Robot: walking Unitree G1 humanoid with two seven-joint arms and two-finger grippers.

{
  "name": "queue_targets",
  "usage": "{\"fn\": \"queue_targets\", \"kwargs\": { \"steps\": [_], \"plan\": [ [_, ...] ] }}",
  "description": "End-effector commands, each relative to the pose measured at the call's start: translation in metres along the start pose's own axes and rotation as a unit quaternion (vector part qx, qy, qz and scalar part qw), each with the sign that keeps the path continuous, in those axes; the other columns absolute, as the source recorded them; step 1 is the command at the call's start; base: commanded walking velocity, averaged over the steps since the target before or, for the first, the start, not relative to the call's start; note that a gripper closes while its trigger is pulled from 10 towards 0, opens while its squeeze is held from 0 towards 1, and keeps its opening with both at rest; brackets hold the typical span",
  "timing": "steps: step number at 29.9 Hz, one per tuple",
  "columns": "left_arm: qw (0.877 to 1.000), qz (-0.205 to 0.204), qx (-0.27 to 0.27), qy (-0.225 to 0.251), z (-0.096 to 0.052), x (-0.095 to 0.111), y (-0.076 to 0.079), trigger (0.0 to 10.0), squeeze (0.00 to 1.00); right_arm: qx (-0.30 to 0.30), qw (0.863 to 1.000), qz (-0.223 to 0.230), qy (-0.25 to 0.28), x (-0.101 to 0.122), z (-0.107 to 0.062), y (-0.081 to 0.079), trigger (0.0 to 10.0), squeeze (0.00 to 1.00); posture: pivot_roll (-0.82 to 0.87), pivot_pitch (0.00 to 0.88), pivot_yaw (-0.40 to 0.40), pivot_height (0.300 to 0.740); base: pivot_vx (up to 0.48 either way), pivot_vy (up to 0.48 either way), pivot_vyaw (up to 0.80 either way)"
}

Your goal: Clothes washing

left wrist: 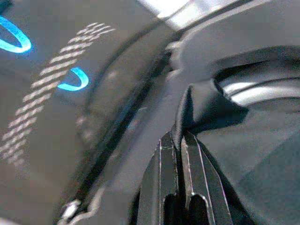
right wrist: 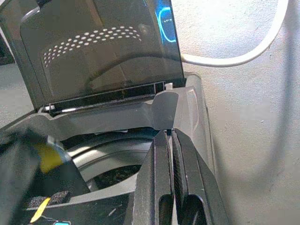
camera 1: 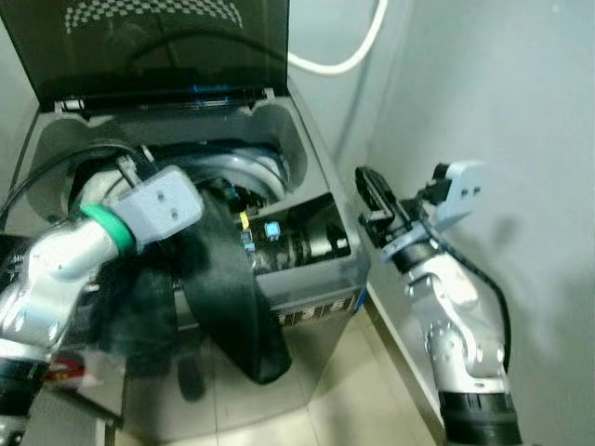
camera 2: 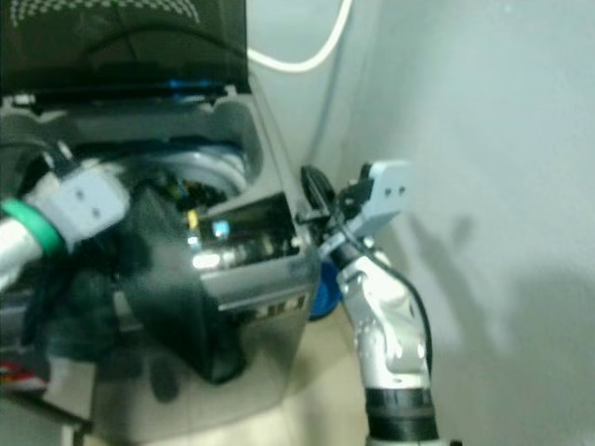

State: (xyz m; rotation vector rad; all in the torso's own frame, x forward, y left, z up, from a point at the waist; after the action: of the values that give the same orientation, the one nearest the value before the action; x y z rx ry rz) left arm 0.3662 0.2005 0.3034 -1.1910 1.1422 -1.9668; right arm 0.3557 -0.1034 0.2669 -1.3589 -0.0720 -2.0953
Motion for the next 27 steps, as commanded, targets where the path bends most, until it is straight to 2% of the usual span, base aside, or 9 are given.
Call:
{"fn": "queue_targets", "kwargs": {
  "steps": [1, 3, 8, 12, 14, 17, 24, 25, 27],
  "plan": [
    [0.997, 0.02, 0.067, -0.041, 0.005, -0.014, -0.022, 10.0, 0.0, 0.001, 1.0, 0.002, 0.002, 0.0, 0.0, 0.0, 10.0, 0.0, 0.1, 0.107, -0.019, 0.74, 0.0, 0.0, 0.0],
    [0.997, 0.02, 0.067, -0.041, 0.005, -0.014, -0.022, 10.0, 0.0, 0.001, 1.0, 0.002, 0.002, 0.0, 0.0, 0.0, 10.0, 0.0, 0.1, 0.107, -0.019, 0.74, 0.0, 0.0, 0.0],
    [0.953, 0.032, 0.262, -0.148, 0.006, -0.047, -0.102, 10.0, 0.0, -0.001, 1.0, 0.001, 0.005, 0.002, -0.001, 0.0, 10.0, 0.0, 0.08, 0.113, -0.012, 0.74, 0.0, 0.0, 0.0],
    [0.953, 0.032, 0.262, -0.148, 0.006, -0.047, -0.102, 10.0, 0.0, -0.001, 1.0, 0.001, 0.005, 0.002, -0.001, 0.0, 10.0, 0.0, 0.08, 0.113, -0.012, 0.74, 0.0, 0.0, 0.0],
    [0.903, 0.051, 0.386, -0.179, -0.005, -0.049, -0.152, 10.0, 0.0, -0.004, 1.0, 0.0, 0.006, 0.002, -0.002, 0.0, 10.0, 0.0, 0.07, 0.117, -0.002, 0.74, 0.0, 0.0, 0.0],
    [0.894, 0.059, 0.4, -0.192, -0.004, -0.051, -0.161, 10.0, 0.0, -0.006, 1.0, 0.0, 0.007, 0.002, -0.003, 0.0, 10.0, 0.0, 0.07, 0.116, 0.0, 0.74, 0.0, 0.0, 0.0],
    [0.961, -0.024, 0.201, -0.19, 0.037, -0.063, -0.088, 10.0, 0.0, -0.012, 1.0, -0.001, 0.009, 0.003, -0.006, 0.002, 10.0, 0.0, 0.07, 0.119, 0.003, 0.74, 0.0, 0.0, 0.0],
    [0.964, -0.038, 0.195, -0.176, 0.04, -0.06, -0.083, 10.0, 1.0, -0.012, 1.0, -0.001, 0.009, 0.003, -0.006, 0.002, 10.0, 0.0, 0.07, 0.12, 0.001, 0.74, 0.0, 0.0, 0.0],
    [0.97, -0.049, 0.19, -0.143, 0.044, -0.05, -0.077, 10.0, 1.0, -0.011, 1.0, -0.001, 0.009, 0.003, -0.005, 0.002, 10.0, 0.0, 0.08, 0.119, -0.001, 0.74, 0.0, 0.0, 0.0]
  ]
}}
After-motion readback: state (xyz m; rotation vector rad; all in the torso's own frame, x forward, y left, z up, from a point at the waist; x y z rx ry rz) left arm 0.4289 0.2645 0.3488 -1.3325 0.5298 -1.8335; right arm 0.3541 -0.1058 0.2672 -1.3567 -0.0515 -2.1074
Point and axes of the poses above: a point about 5 cm out from each wrist's last joint towards the gripper, its own z axis pointing out of the wrist towards the gripper, its own x axis along the axis of the wrist's last joint, y = z × x, the point moved 4 cm from there along z, pointing out of the wrist towards the gripper, and after that the axes turned 8 degrees about z, right-handed, at the moved point
